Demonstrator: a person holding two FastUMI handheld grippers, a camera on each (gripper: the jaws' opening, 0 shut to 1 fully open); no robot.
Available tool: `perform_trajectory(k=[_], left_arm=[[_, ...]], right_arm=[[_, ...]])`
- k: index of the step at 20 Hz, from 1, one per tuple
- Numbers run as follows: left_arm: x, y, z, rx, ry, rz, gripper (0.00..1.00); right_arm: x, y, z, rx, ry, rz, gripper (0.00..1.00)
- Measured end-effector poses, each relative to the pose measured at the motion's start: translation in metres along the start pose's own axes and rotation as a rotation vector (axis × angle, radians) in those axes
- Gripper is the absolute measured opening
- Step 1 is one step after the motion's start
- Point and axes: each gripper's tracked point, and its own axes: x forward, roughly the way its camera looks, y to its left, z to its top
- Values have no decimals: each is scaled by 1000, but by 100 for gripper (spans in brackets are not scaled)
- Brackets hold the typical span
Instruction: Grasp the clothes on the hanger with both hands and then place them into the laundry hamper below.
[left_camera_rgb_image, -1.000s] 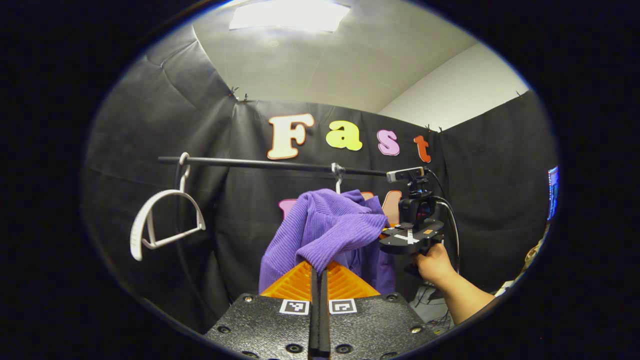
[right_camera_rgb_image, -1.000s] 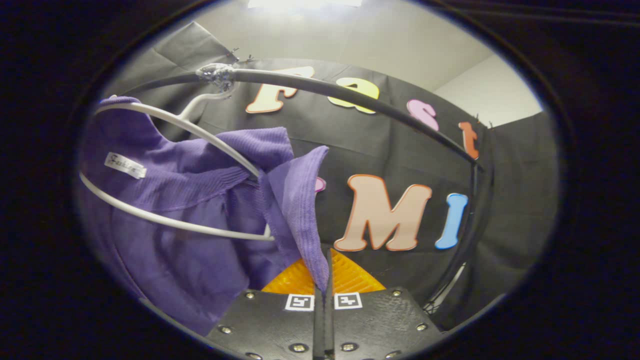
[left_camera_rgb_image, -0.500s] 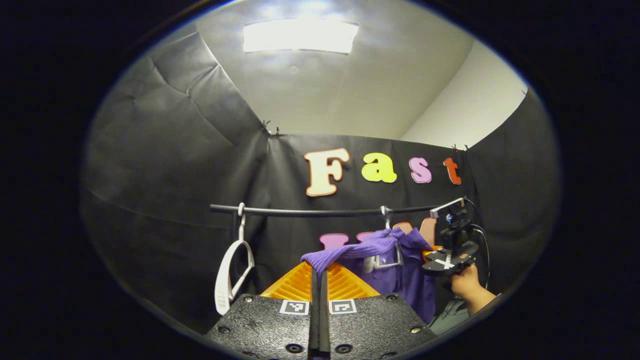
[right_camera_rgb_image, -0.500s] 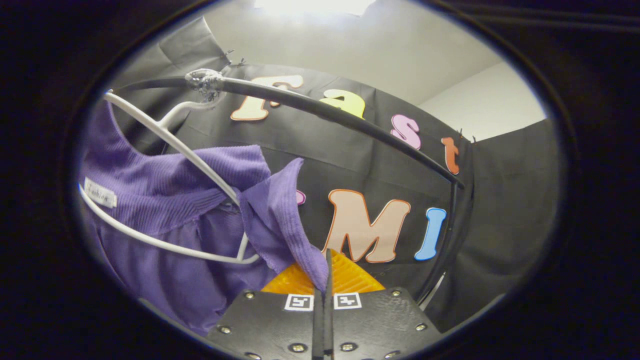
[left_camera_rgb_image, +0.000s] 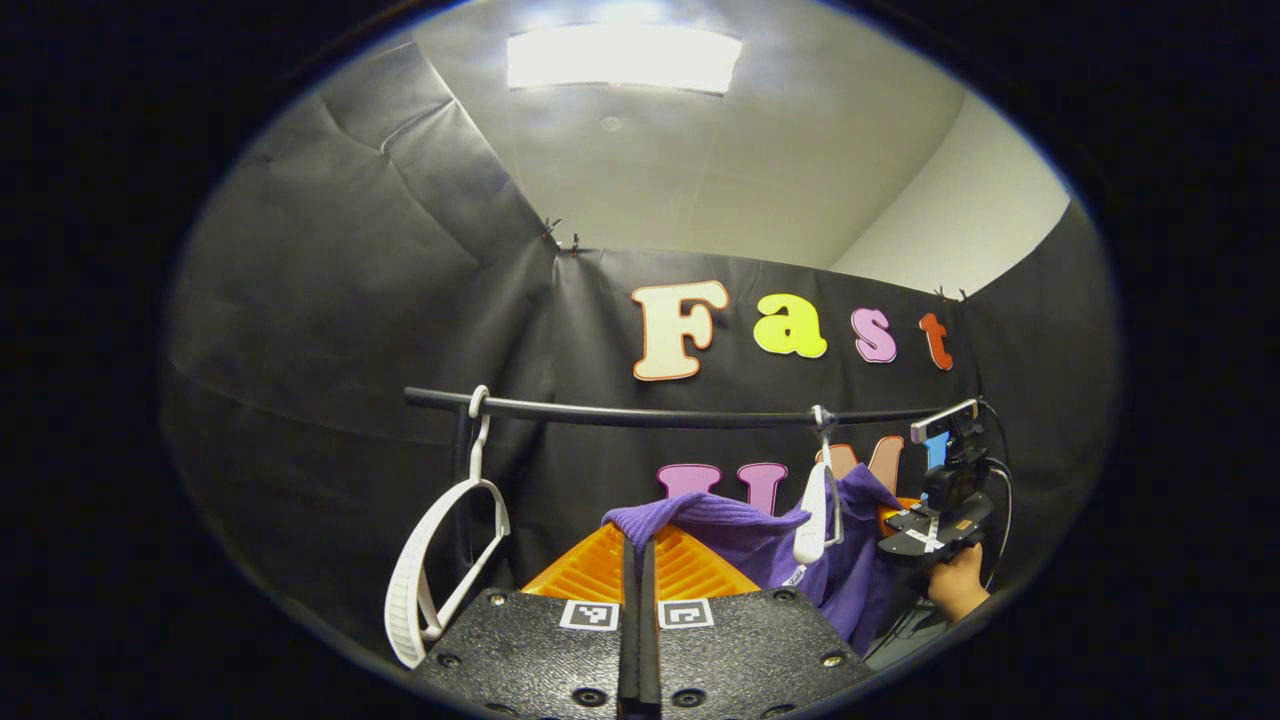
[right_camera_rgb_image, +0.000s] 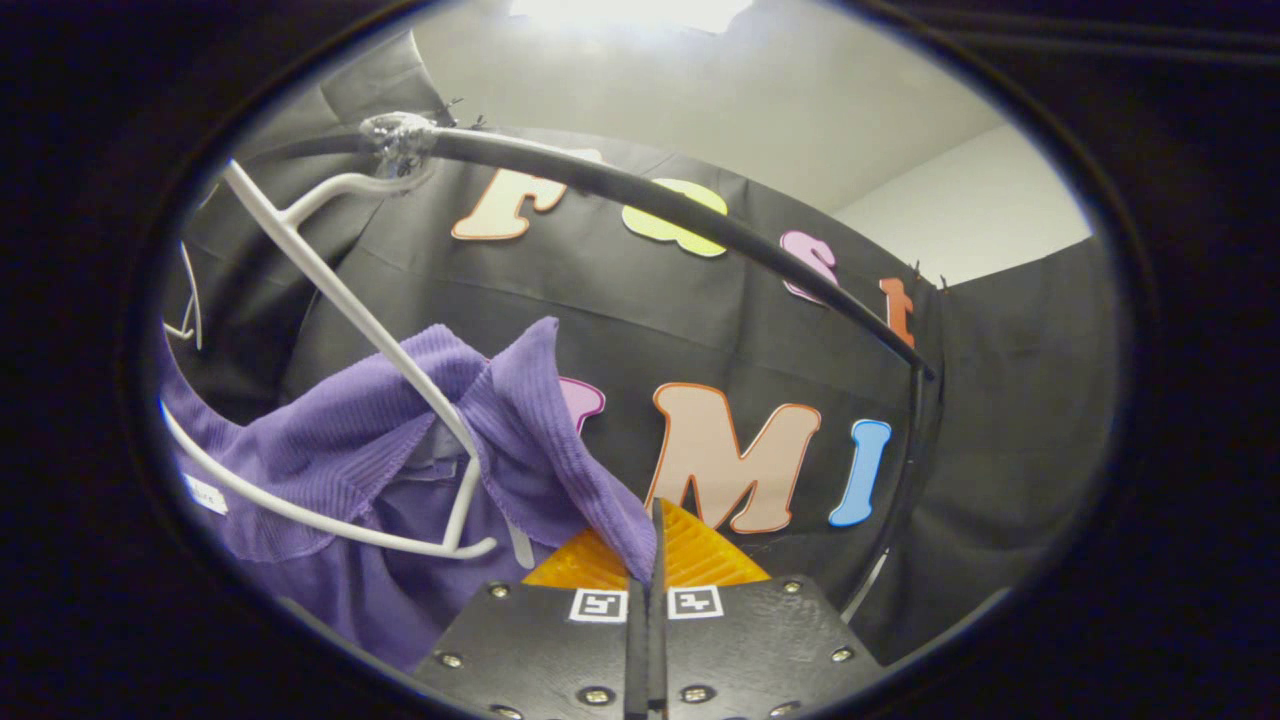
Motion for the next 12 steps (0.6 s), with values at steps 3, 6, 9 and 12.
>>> perform_trajectory(k=[3,6,9,12], left_arm=[[16,6,-18,-22,33,16,0],[24,4,-32,-20,56,7,0],[32,-8,-52,-17,96,-13,0],[32,-18,-66,-11,125,-28,0]], right_arm=[[17,8,-17,5,30,14,1],[32,18,-37,35,67,33,0],[44,28,-66,61,123,61,0],[46,34,-96,108,176,74,1]])
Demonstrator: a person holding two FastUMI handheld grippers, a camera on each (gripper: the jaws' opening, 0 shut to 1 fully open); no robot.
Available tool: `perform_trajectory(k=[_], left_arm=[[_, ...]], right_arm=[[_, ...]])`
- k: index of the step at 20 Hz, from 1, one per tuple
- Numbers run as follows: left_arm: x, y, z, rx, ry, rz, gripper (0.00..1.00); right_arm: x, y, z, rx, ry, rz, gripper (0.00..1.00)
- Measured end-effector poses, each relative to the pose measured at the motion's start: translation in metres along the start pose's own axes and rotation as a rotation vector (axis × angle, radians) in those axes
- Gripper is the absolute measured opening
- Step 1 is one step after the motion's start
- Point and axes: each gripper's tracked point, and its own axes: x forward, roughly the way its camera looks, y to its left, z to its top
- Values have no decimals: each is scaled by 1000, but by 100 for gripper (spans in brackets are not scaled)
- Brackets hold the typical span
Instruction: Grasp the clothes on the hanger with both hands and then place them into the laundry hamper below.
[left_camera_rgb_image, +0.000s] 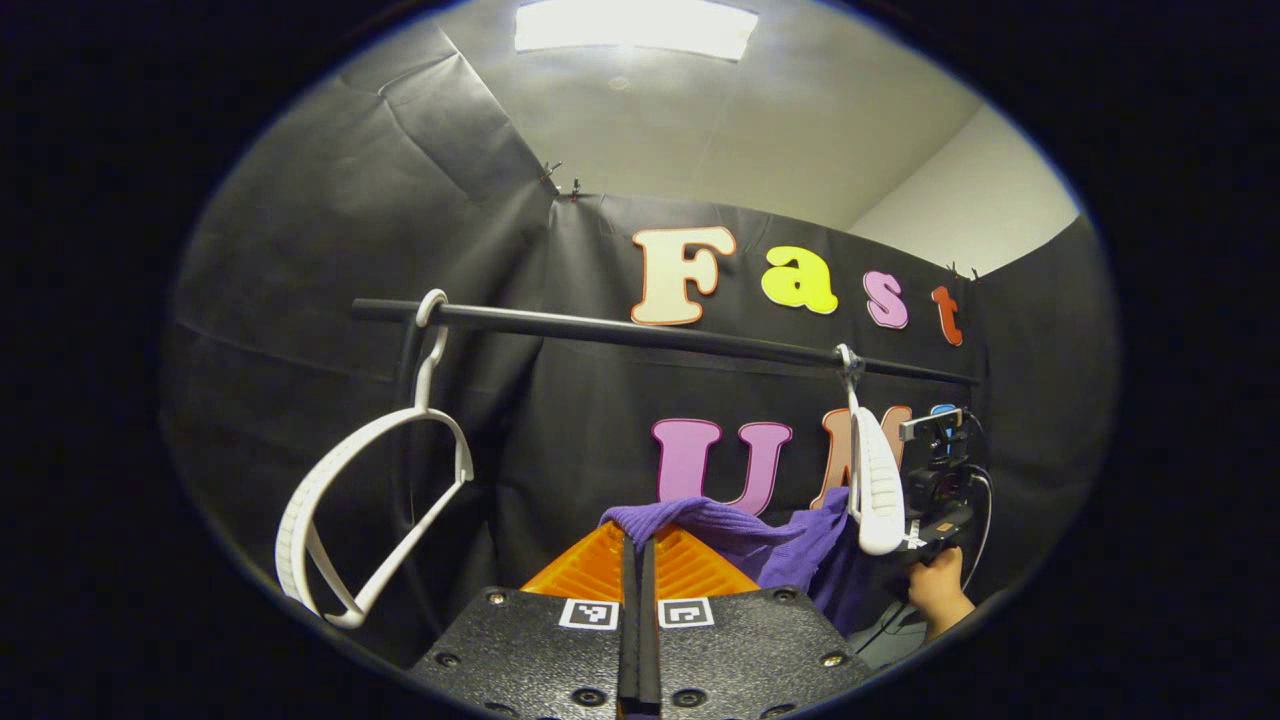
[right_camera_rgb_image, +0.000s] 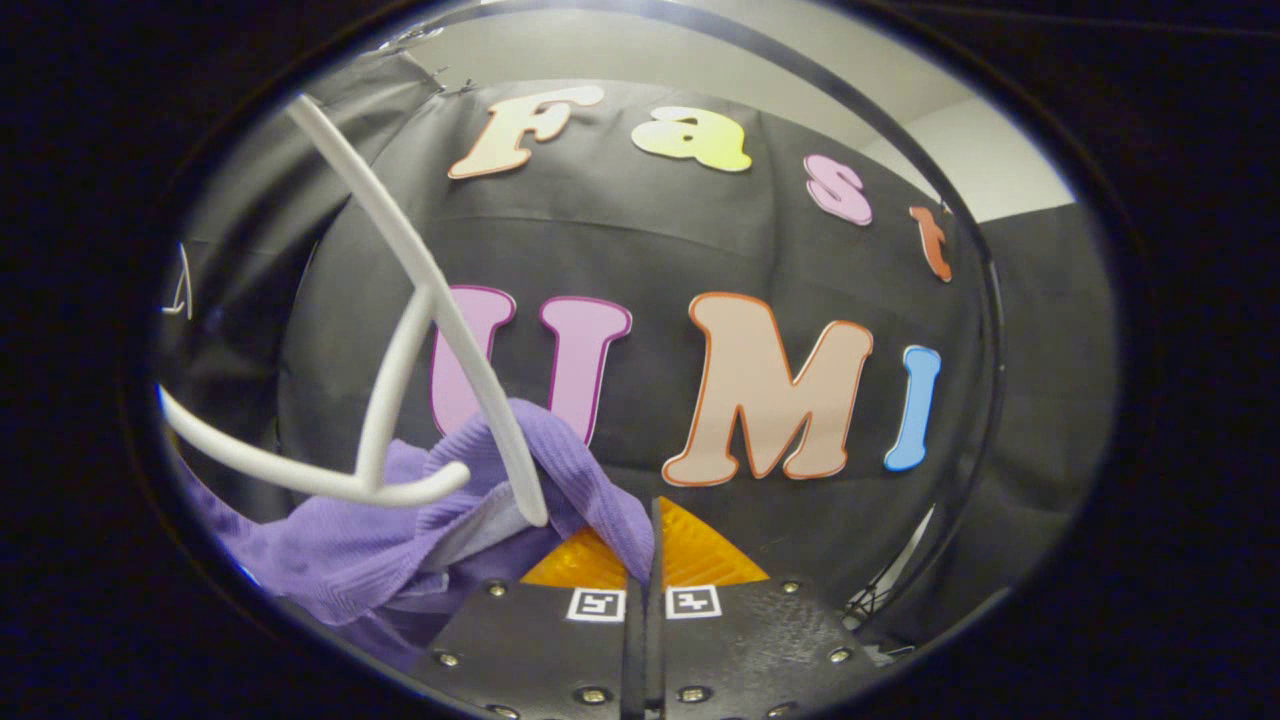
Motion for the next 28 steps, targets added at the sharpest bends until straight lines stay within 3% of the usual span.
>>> perform_trajectory(k=[6,8,17,22,28], left_arm=[[-7,-8,-22,-4,17,-24,0],[-10,-9,-30,-8,27,-31,0],[-45,-22,-33,-29,29,-76,0],[-69,-35,-26,-21,24,-90,0],[-93,-69,-24,-1,10,-128,2]], right_arm=[[-12,8,-36,16,49,36,4],[-20,10,-43,31,63,50,1],[-111,26,-49,106,61,91,4],[-158,21,-41,131,65,102,1],[-233,16,-20,313,33,120,4]])
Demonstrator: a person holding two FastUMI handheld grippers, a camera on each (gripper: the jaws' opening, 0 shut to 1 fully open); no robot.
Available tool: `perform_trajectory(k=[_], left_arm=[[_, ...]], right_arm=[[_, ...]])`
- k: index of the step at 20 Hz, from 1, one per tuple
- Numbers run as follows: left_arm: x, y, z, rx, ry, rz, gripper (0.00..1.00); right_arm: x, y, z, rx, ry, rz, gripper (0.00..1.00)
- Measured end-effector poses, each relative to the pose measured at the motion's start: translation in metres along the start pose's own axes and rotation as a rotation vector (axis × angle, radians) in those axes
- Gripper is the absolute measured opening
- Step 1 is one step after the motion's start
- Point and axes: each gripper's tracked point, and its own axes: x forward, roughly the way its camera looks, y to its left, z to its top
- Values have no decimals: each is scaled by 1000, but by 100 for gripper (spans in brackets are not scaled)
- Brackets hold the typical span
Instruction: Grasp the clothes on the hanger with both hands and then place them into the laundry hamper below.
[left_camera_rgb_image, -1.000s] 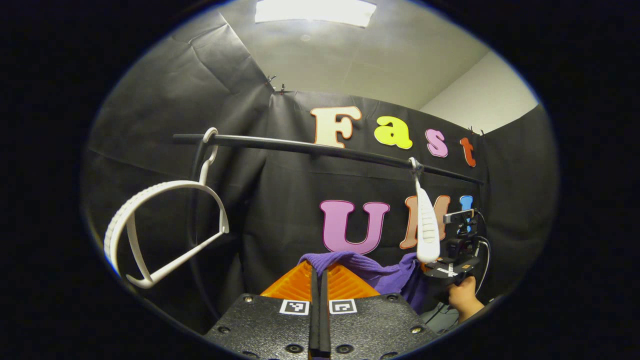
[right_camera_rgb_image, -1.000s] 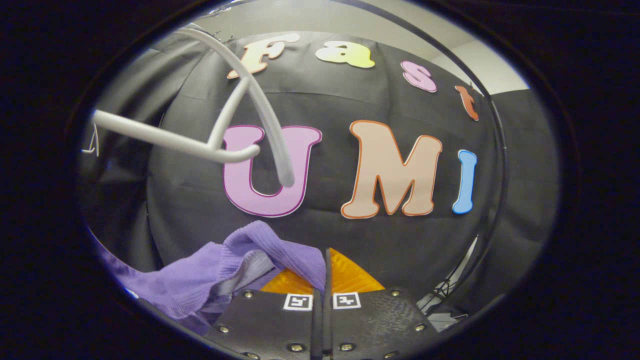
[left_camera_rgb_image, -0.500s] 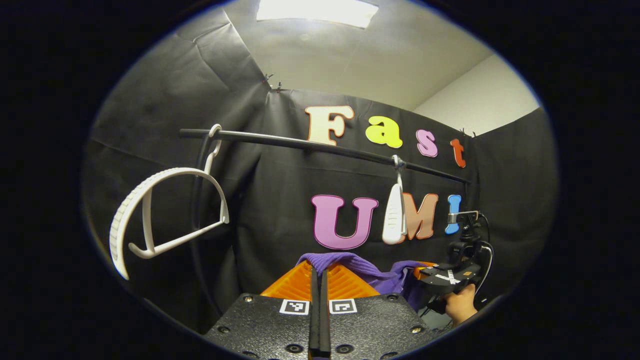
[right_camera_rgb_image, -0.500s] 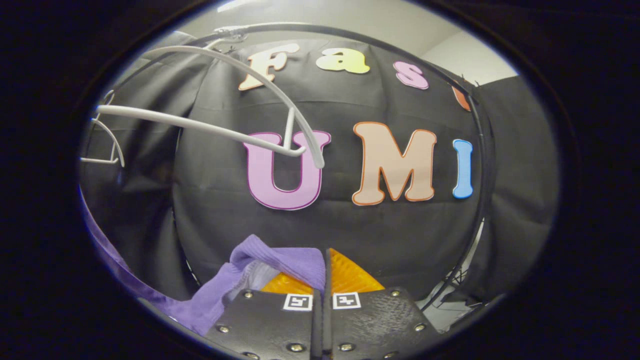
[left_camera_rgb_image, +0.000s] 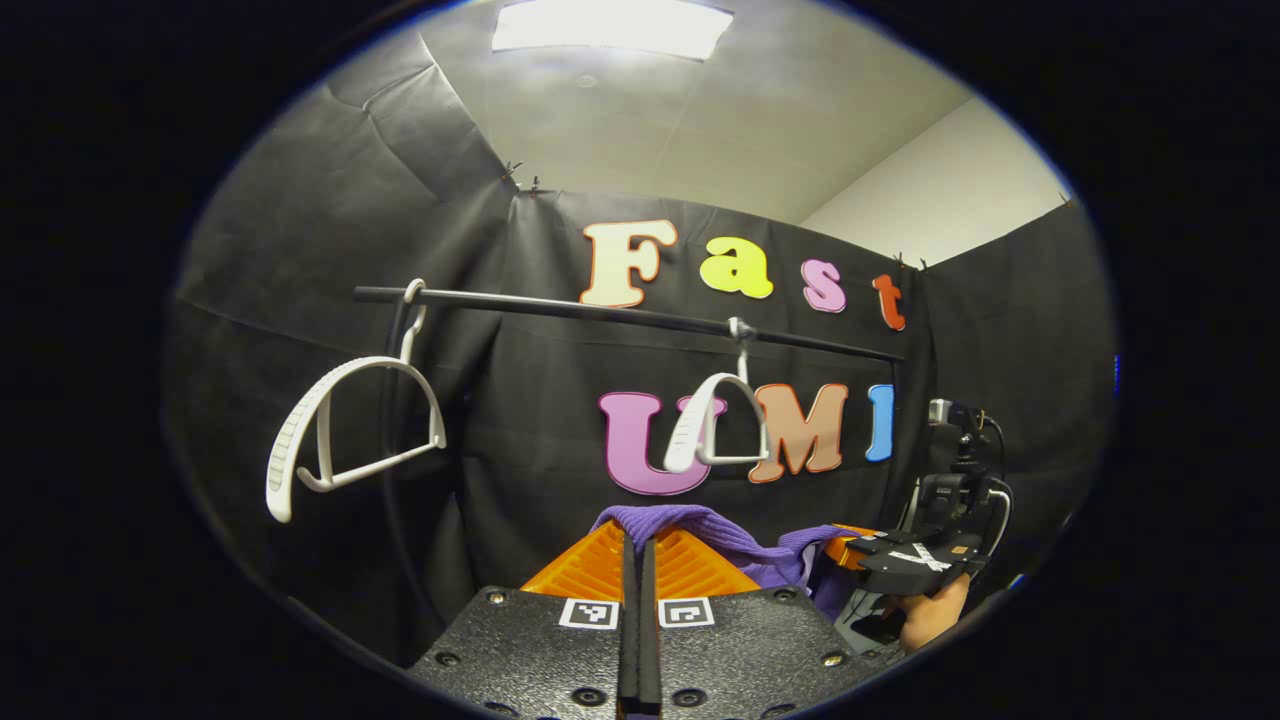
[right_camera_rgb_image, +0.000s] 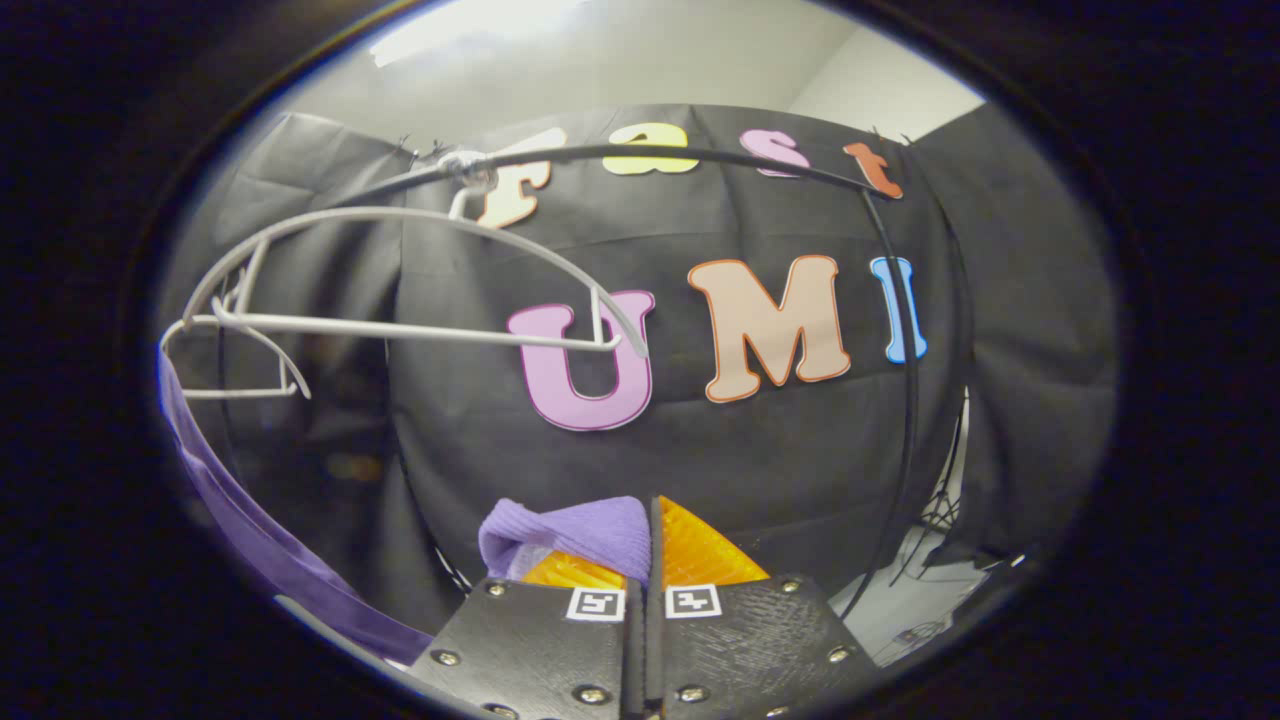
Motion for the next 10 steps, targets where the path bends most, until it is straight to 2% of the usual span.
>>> perform_trajectory(k=[1,5,10], left_arm=[[-2,-8,0,2,-6,-7,2],[0,-35,-12,20,11,-27,0],[18,-56,-19,23,11,-45,0]], right_arm=[[-12,4,6,8,-9,13,1],[-56,12,35,32,-76,39,1],[-89,15,78,60,-171,79,0]])
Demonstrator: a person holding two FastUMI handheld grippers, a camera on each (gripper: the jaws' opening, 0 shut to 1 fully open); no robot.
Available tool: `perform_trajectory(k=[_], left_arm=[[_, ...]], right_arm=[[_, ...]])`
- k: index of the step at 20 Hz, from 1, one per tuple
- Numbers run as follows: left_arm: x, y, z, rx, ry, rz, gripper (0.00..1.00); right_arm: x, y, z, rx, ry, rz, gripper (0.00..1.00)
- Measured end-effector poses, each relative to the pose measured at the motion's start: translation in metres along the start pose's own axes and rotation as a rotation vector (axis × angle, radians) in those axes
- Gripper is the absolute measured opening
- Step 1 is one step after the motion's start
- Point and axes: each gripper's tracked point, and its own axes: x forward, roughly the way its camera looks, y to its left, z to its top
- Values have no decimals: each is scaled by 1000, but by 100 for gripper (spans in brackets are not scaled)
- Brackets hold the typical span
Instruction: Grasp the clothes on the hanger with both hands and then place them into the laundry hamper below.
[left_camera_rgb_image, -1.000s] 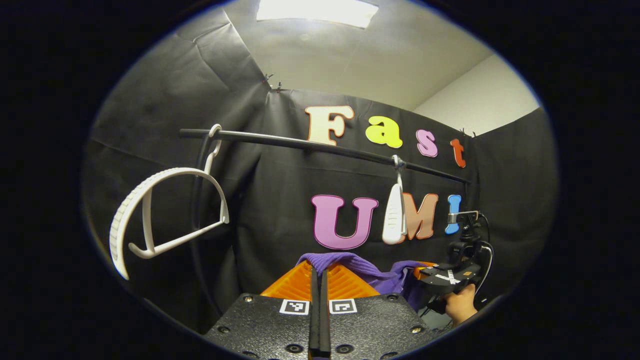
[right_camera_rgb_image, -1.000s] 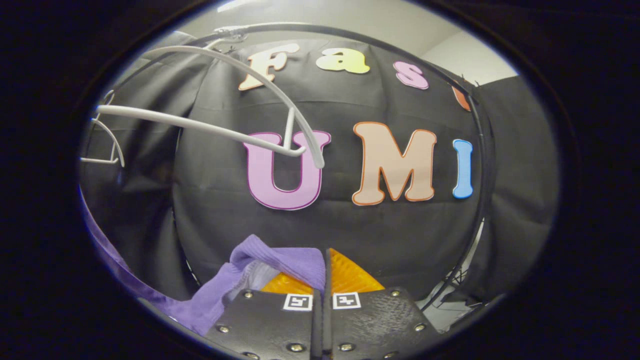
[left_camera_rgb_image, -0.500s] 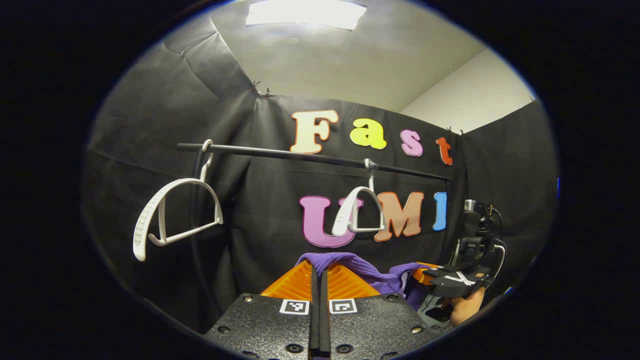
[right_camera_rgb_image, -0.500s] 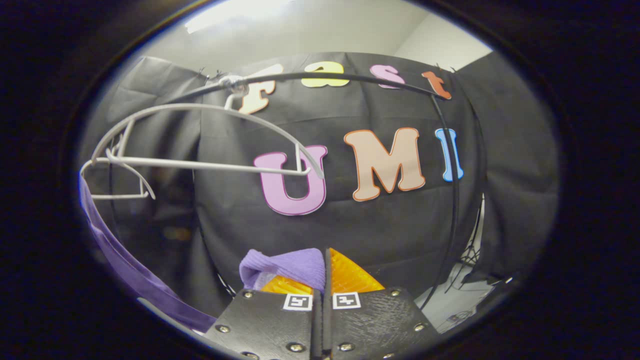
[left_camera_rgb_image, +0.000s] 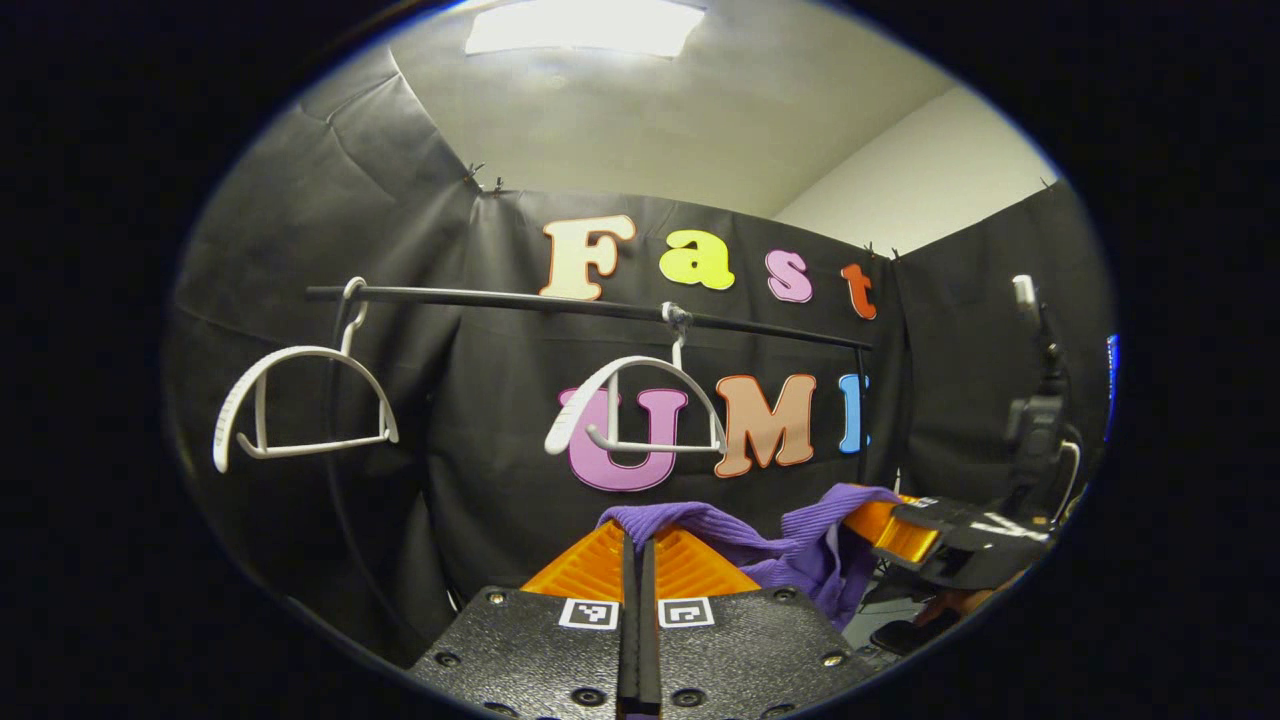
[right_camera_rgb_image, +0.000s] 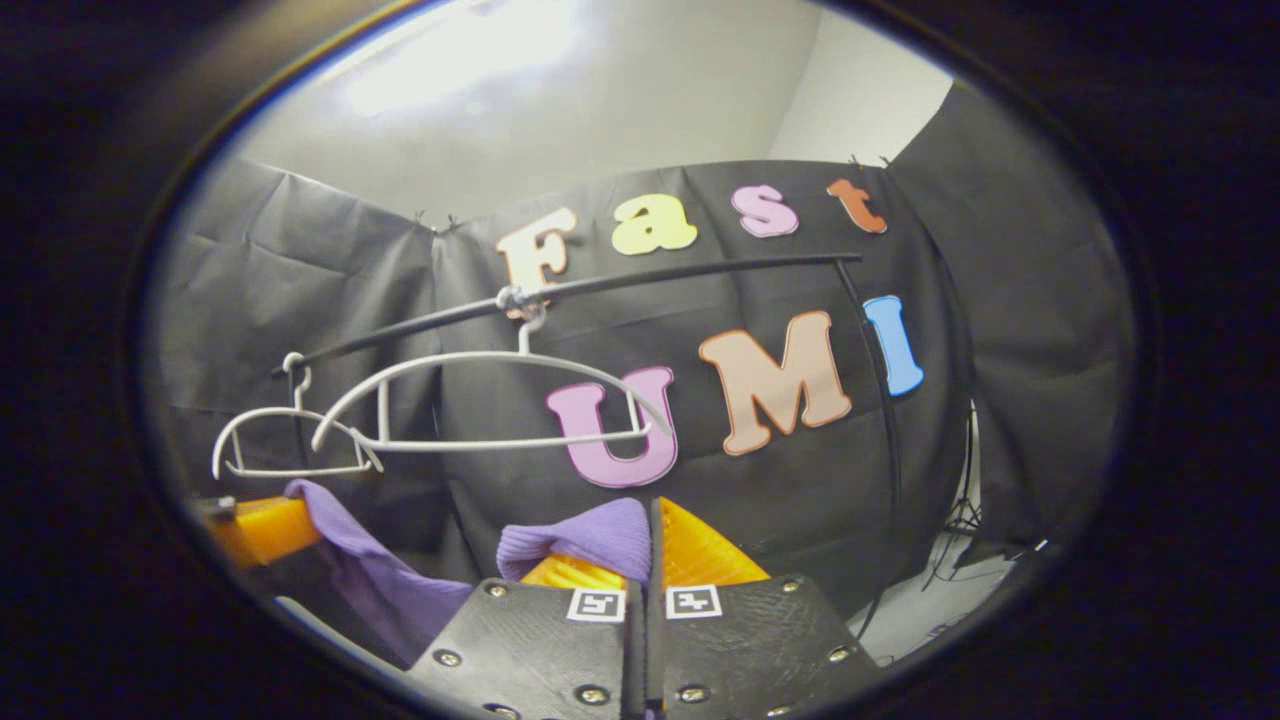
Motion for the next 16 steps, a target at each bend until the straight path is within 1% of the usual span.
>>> perform_trajectory(k=[3,5,7,9,12,16], left_arm=[[13,-6,3,3,-29,-3,0],[22,-5,4,20,-53,14,1],[32,-8,-2,9,-58,9,1],[42,-8,-12,2,-48,12,1],[58,-5,-32,-5,-28,19,1],[72,-6,-62,-15,19,3,1]], right_arm=[[-7,4,17,-9,-45,21,1],[-6,-3,21,-13,-70,10,0],[0,-10,16,0,-71,0,0],[13,-15,6,22,-59,4,1],[30,-14,-26,90,0,57,1],[42,-24,-63,172,77,61,1]])
